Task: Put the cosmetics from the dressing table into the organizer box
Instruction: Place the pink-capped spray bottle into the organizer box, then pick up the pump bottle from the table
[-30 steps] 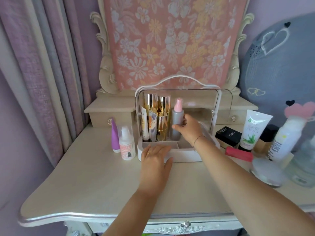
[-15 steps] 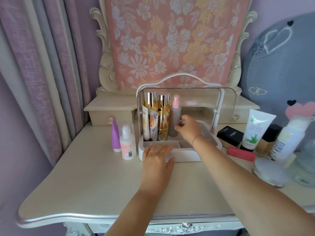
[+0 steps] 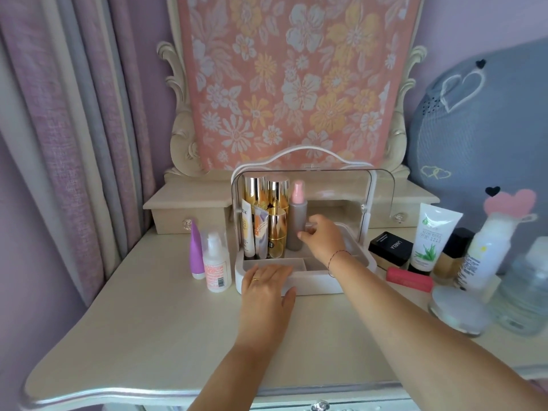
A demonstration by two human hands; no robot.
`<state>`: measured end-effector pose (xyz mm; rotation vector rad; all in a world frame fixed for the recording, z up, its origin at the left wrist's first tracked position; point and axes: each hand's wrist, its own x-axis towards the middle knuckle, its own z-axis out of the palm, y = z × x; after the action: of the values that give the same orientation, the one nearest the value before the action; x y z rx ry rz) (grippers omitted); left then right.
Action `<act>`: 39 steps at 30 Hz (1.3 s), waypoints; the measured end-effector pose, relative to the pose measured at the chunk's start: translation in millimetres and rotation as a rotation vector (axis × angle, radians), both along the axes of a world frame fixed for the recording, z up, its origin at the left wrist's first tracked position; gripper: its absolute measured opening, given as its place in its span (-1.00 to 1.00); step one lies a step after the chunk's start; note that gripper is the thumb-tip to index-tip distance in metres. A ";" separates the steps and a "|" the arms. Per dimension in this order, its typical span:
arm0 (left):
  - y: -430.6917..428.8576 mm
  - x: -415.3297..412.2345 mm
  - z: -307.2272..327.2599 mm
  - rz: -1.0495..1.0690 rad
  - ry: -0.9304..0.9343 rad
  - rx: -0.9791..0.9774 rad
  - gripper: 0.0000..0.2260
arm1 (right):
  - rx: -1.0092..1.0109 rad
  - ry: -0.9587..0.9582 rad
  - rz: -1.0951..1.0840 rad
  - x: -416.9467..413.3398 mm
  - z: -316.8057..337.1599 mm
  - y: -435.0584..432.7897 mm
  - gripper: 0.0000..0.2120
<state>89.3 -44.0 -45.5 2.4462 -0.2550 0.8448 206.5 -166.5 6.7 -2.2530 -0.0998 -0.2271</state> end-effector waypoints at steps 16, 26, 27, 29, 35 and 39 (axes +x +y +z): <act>0.2 -16.2 11.4 0.044 -0.064 -0.195 -0.78 | 0.083 -0.525 -0.055 -130.3 -37.0 -56.7 -0.76; -54.5 -11.1 5.7 -0.050 0.022 -0.039 -0.73 | 0.237 -0.611 -0.426 -149.9 -19.1 -161.6 -0.80; -64.3 -9.6 4.5 -0.069 0.025 -0.018 -0.72 | 0.241 -0.615 -0.444 -151.3 -19.2 -169.3 -0.80; -80.6 -6.1 1.3 -0.087 0.030 0.050 -0.71 | 0.230 -0.642 -0.492 -154.9 -20.4 -184.6 -0.77; -95.6 -0.1 -4.1 -0.060 0.049 0.199 -0.53 | 0.170 -0.750 -0.576 -156.9 -11.7 -213.7 -0.70; -93.2 1.2 -6.1 -0.082 0.046 0.214 -0.51 | 0.180 -0.807 -0.700 -151.3 1.8 -227.8 -0.58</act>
<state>90.5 -137.2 -51.6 2.6291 -0.4458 0.7592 55.1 -394.3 8.5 -1.8100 0.2810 -1.4404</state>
